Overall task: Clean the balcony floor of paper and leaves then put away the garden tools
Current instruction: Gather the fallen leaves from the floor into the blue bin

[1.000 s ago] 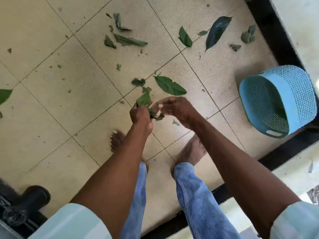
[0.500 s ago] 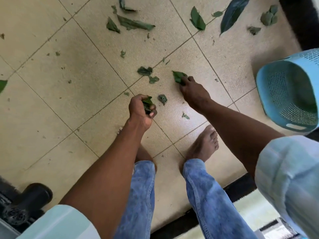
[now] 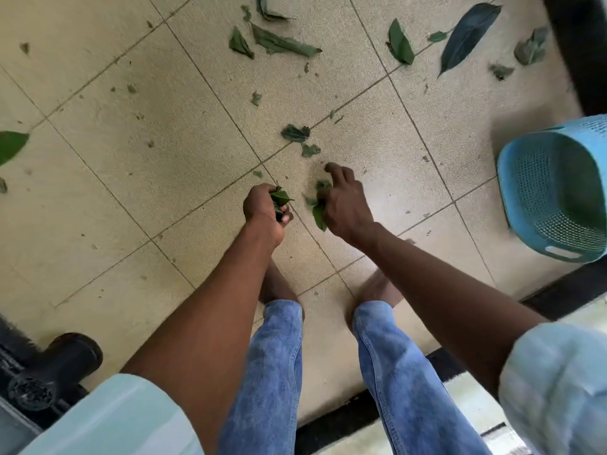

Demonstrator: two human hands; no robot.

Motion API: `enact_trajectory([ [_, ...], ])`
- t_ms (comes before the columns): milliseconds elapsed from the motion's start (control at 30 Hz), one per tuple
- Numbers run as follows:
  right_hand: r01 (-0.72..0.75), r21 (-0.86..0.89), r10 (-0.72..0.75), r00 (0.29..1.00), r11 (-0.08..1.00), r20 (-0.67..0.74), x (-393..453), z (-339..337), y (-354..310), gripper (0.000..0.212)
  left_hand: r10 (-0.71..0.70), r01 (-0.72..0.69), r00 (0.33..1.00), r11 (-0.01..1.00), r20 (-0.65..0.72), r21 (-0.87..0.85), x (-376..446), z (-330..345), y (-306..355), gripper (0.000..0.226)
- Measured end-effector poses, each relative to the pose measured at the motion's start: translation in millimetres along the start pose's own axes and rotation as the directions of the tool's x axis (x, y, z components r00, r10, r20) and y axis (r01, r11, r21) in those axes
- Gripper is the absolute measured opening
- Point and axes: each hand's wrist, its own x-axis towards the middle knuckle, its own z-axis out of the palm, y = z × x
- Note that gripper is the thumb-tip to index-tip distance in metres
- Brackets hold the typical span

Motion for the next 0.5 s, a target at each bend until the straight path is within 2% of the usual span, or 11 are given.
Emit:
enact_trajectory([
  [133, 0.119, -0.110, -0.101, 0.982, 0.987, 0.158, 6, 32, 3, 0.024, 0.011, -0.011, 1.000, 1.000, 0.015, 0.009, 7, -4, 3, 0.018],
  [200, 0.110, -0.087, -0.093, 0.980, 0.990, 0.173, 4, 35, 1, 0.022, 0.017, -0.017, 1.000, 1.000, 0.015, 0.004, 10, -9, 6, 0.017],
  [300, -0.067, 0.196, 0.060, 0.997, 0.978, 0.046, 5, 15, -9, 0.017, 0.014, -0.014, 1.000, 1.000, 0.009, -0.005, 14, -16, 11, 0.015],
  [367, -0.093, 0.301, 0.105, 0.994, 0.949, -0.024, 18, 1, -18, 0.010, 0.011, -0.011, 1.000, 1.000, 0.004, -0.015, 15, -19, 15, 0.015],
  [433, -0.029, 0.234, 0.046, 0.997, 0.972, -0.069, 37, -8, -21, 0.015, 0.002, -0.003, 1.000, 1.000, -0.001, -0.024, 15, -19, 18, 0.016],
  [500, 0.063, 0.050, -0.060, 0.996, 0.997, -0.060, 60, -11, -19, 0.025, -0.003, 0.003, 1.000, 1.000, -0.001, -0.025, 16, -19, 22, 0.015],
])
